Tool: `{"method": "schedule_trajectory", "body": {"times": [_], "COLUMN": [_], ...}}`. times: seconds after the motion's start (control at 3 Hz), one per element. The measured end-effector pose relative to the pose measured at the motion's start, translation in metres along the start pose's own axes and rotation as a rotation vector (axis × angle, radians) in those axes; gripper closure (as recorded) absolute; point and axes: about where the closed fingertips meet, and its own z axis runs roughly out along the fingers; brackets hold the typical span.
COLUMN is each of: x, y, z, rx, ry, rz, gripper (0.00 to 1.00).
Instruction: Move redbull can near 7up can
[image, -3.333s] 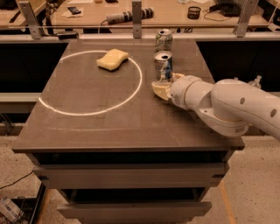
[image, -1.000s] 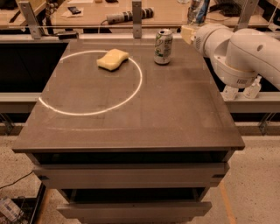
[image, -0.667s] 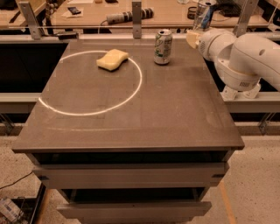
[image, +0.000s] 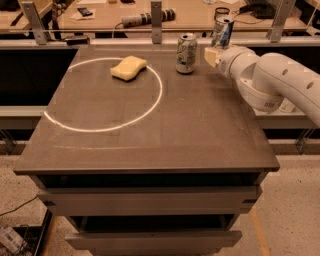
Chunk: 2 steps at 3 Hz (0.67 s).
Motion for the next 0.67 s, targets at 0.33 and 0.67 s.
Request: {"method": "schedule_trajectory", "body": {"times": [0.33, 0.67], "x": [0.024, 0.047], "y": [0.010, 0.017], "z": [0.011, 0.022], "rx": [-0.029, -0.055], "ry": [0.035, 0.063], "rz": [-0.002, -0.015], "gripper": [1.00, 1.00]}}
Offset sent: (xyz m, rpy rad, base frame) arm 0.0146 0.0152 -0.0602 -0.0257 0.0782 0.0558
